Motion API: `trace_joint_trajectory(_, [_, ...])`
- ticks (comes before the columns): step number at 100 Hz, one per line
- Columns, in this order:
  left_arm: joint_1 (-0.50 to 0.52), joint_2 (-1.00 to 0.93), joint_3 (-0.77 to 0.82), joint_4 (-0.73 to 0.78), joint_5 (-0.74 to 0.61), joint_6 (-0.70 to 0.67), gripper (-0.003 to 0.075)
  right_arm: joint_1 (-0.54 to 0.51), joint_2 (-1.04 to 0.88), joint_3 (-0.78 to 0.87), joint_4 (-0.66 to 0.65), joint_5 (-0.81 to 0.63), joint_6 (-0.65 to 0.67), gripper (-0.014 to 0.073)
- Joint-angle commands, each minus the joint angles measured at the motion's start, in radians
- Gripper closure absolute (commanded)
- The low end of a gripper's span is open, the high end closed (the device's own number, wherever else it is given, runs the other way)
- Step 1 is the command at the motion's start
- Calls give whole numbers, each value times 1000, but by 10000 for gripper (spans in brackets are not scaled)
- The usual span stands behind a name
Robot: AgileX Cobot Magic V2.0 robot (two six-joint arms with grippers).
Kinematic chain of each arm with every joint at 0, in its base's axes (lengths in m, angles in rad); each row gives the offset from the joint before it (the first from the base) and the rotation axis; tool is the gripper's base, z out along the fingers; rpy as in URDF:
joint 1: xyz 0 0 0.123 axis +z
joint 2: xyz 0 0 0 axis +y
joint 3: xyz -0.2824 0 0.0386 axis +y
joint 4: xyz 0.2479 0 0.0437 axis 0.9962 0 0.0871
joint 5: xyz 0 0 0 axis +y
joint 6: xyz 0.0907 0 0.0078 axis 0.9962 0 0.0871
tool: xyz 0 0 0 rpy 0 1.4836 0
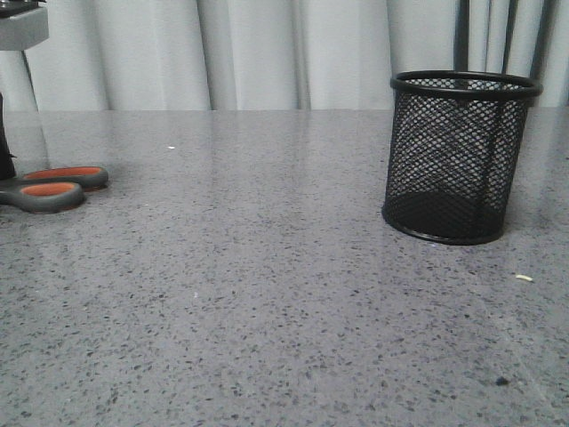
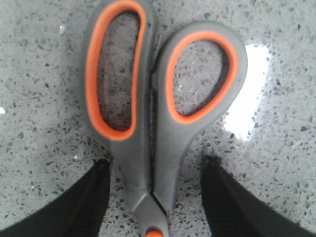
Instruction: Put scissors into bucket
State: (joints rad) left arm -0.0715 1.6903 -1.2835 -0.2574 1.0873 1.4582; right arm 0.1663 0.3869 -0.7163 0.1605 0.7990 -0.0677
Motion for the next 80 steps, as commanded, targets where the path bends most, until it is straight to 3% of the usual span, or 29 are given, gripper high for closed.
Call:
trace_joint_trajectory(1, [-2, -21, -17, -40, 7, 2, 332, 1, 16, -37, 15, -81, -11, 221])
trace_joint_trajectory(40, [-2, -21, -17, -134, -43, -2, 332, 1, 16, -37, 25, -81, -11, 221])
trace_joint_trajectory(56, [-2, -21, -17, -40, -7, -17, 332, 1, 16, -37, 43, -81, -11, 221])
trace_joint_trajectory(68, [-2, -21, -17, 38, 12, -122, 332, 1, 16, -37, 59, -88, -11, 221])
trace_joint_trajectory(80, [-2, -21, -17, 74, 37, -143, 332, 1, 16, -37, 65, -89, -11, 221])
